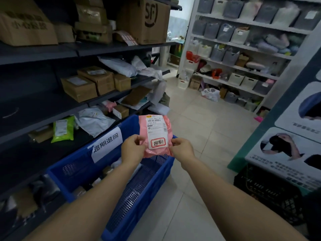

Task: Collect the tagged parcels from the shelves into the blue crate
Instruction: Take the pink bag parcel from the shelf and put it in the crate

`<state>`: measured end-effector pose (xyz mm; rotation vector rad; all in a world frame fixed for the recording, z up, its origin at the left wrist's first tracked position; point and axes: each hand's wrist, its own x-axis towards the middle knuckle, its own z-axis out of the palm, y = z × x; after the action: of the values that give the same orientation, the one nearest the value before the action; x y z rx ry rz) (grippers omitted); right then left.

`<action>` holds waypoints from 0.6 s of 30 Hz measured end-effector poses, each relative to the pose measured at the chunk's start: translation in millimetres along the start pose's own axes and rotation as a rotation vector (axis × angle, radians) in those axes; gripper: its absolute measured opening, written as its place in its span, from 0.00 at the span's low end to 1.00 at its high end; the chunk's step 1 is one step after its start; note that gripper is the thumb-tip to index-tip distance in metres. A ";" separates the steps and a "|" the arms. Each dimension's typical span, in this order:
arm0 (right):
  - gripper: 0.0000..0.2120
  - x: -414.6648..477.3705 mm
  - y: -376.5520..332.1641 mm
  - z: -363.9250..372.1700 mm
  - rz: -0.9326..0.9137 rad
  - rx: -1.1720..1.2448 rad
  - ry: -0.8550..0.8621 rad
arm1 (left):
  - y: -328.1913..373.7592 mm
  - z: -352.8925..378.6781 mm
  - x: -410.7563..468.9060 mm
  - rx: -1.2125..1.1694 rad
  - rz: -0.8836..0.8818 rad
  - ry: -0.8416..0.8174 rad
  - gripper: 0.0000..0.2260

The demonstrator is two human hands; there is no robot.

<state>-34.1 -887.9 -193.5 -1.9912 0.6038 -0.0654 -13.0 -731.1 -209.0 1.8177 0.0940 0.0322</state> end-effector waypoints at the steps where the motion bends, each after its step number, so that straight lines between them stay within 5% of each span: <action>1: 0.07 10.9 -0.6 -2.0 0.003 -0.005 -0.019 | -0.4 7.7 7.5 0.001 -0.015 0.011 0.06; 18: 0.07 267.4 -15.1 45.1 -0.027 -0.174 -0.274 | -50.6 113.8 211.2 0.090 -0.153 0.232 0.05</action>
<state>218.7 -963.1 -258.4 -2.1287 0.4166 0.2475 203.2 -811.5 -292.1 1.8861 0.4042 0.1317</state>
